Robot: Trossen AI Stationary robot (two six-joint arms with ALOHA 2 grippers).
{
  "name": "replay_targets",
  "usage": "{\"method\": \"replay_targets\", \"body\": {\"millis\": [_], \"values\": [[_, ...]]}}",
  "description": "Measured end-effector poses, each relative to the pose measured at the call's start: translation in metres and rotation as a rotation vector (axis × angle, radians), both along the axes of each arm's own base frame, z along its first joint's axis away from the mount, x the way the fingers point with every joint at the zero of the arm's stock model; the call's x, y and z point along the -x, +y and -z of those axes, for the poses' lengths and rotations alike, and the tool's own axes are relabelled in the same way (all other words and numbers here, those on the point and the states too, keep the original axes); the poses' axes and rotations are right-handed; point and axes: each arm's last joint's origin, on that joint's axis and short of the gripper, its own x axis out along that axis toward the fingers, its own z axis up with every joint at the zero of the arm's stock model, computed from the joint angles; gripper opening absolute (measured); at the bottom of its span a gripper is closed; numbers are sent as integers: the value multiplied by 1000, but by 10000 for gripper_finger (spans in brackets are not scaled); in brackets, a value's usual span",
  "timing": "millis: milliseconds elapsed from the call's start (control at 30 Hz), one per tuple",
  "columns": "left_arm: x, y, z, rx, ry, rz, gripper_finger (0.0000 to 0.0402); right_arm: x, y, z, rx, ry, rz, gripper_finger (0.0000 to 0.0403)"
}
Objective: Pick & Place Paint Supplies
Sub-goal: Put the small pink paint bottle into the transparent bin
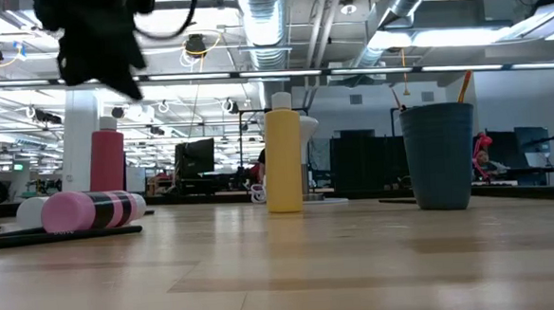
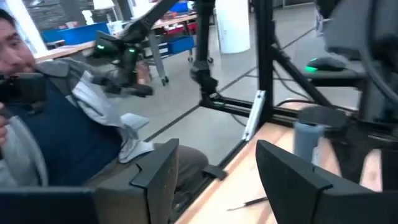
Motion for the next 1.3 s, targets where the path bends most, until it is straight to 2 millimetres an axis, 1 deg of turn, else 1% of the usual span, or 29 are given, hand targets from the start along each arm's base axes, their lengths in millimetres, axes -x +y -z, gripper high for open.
{"method": "replay_targets", "body": {"millis": [133,200,267,333,433,533,667,733,800,900,967,1033,1100,1167,1300], "values": [[-5,8,17,90,158,-41,153,28,2,-4,-5,13,32,205],[-6,14,27,133,276,-109,140,41,4,-6,4,21,77,205],[-9,19,34,160,389,-136,124,51,6,-7,17,39,127,205],[-14,20,37,188,441,-133,108,59,8,-6,30,51,159,205],[-24,20,35,235,452,-100,88,65,10,-4,35,53,166,205],[-30,22,30,289,439,-68,78,66,11,-2,35,65,167,205],[-35,23,27,379,418,-8,75,64,11,1,30,97,172,205],[-41,20,26,371,358,62,75,64,10,3,34,121,174,205],[-44,13,26,372,298,91,74,65,10,5,38,134,173,205],[-48,4,23,436,227,67,74,65,11,5,41,141,171,205],[-48,4,24,478,241,-11,69,66,12,5,41,139,166,205],[-46,6,26,468,257,-85,55,66,12,5,41,139,163,205],[-44,8,30,442,292,-132,32,66,13,5,34,143,164,205],[-43,8,41,414,368,-165,9,66,12,5,29,147,166,205],[-46,-4,67,403,486,-138,3,66,12,5,29,147,166,205]]}}
